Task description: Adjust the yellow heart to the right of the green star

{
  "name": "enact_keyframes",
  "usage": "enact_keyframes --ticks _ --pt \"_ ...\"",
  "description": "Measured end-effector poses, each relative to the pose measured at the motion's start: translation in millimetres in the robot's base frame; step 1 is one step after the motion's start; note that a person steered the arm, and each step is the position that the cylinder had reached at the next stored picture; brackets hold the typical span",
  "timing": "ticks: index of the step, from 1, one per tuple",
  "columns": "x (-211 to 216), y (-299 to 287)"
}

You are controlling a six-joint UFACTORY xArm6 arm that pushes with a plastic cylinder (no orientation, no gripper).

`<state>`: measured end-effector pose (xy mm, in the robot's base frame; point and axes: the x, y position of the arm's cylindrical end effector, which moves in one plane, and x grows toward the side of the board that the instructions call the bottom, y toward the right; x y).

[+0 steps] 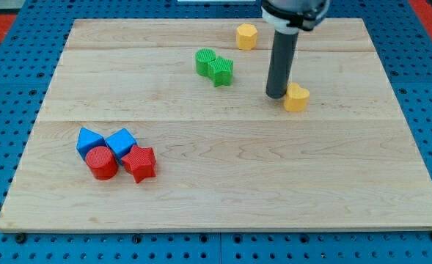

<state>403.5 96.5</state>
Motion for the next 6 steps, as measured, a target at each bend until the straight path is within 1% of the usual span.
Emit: enact_keyframes --ticks 1,2,3,4,5,6 --pt "38.0 -1.1" --pt "46.9 31.9" --pt "18.2 67.8" --pt "10.4 24.0" --pt "-9.5 -8.6" --pt "-42.7 -34.8"
